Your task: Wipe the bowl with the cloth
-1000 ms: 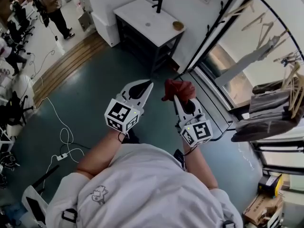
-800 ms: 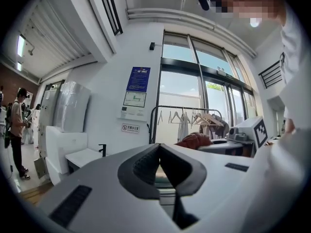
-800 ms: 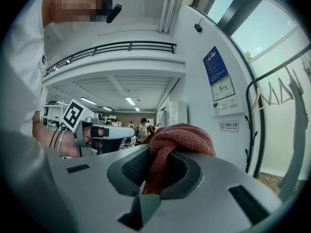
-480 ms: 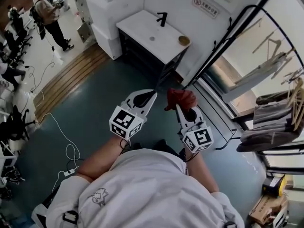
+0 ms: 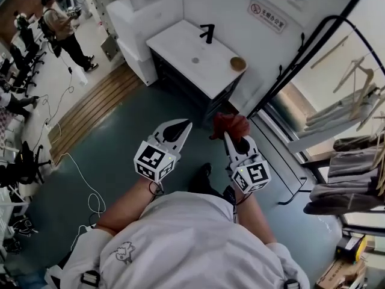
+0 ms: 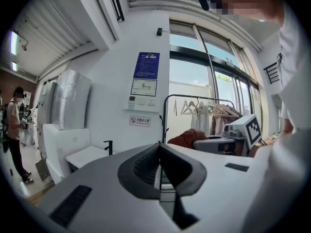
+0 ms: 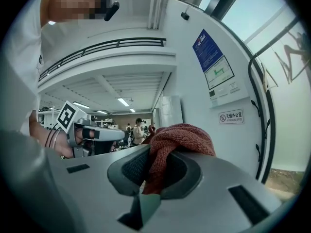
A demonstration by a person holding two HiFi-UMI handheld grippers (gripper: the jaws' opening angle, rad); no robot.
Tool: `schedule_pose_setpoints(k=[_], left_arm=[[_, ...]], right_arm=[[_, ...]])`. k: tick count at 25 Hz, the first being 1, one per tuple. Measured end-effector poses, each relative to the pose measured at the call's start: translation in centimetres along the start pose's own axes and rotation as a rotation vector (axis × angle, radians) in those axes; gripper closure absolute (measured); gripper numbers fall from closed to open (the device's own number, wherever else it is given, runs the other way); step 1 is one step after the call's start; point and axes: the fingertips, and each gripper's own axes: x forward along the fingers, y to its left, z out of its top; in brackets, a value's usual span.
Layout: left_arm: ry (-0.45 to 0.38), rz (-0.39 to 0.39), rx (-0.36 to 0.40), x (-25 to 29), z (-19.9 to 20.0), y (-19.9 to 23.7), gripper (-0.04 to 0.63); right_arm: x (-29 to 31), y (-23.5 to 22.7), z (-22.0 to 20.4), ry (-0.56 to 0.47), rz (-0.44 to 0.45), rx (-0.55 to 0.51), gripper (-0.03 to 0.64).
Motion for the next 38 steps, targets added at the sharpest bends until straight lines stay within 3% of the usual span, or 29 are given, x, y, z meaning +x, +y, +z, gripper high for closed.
schedule_pose_setpoints(k=[11, 18, 29, 38], left_arm=[[0.020, -0.007, -0.001, 16.6, 2.4, 5.2, 0.583], [0.040, -0.043, -0.016, 23.5, 3.1, 8.1, 0.583], [0.033, -0.234, -0.044, 34.9, 5.0, 15.7, 0.583], [0.057, -0.387, -0.024, 40.7, 7.3, 26.0, 0.583]], right_arm=[[7.1, -13.3, 2.4, -0.006, 0.092, -0.006, 0.566], [10.0, -19.3, 3.1, -0.001, 0.051, 0.007, 0.566], [17.5, -27.3, 4.4, 0.032, -0.132, -0.008, 0.566], [25.5, -31.5, 4.7, 0.032, -0.342, 0.027, 0.566]])
